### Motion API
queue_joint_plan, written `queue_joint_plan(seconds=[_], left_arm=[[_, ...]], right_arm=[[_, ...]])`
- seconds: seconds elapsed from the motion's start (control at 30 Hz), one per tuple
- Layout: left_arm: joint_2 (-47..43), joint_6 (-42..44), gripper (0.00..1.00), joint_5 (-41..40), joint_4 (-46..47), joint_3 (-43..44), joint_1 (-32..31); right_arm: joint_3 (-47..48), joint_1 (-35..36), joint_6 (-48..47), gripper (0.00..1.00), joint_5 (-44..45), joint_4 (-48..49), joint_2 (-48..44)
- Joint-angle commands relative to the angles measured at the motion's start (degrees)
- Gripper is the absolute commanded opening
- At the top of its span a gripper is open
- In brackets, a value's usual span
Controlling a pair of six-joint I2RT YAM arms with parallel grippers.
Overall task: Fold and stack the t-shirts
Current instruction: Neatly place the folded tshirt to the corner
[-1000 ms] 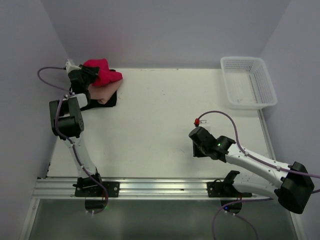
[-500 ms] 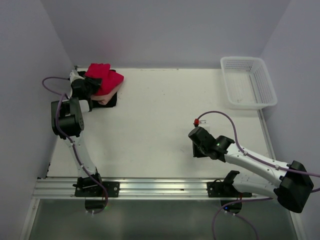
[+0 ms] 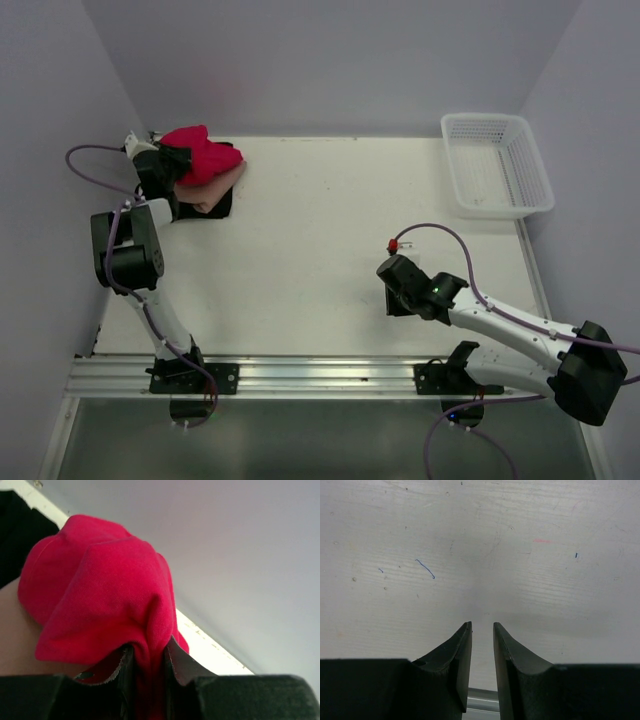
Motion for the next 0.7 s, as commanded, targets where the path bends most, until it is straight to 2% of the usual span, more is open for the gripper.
queue_joint_plan(seconds=[0.0,0.47,0.5,0.57,0.6,0.63,0.67], left_arm=[[-3.5,1.8,0.00,-1.9,1.0,2.6,1.5],[1.4,0.6,0.00,-1.7,1.0,-0.5,2.3],[1.1,0.4,0.31,-1.3,1.0,-0.9,2.5],[-2.3,-0.5,0.51,-2.4,0.9,-1.7,2.8],[-4.2,-0.8,0.64,-5.5,1.0,-3.7,2.9],[-6.3,-1.0,0.71,-7.2,1.3,-4.9,2.9],[-10.8,-0.9,0.74,-9.2,1.0,-5.7,2.8]], right_arm=[[0.0,0.1,-0.4,0.28,-0.9,2.0,0.4],[-0.5,0.2,0.0,0.28,0.0,-0.3,-2.6],[-0.5,0.1,0.0,0.28,0.0,-0.3,-2.6],[-0.6,0.1,0.0,0.28,-0.2,-0.1,-2.4],[-0.6,0.2,0.0,0.29,-0.3,0.0,-2.2],[-0.6,0.1,-0.1,0.28,-0.4,0.1,-2.2],[-0.6,0.2,-0.1,0.29,-0.4,0.2,-1.8]])
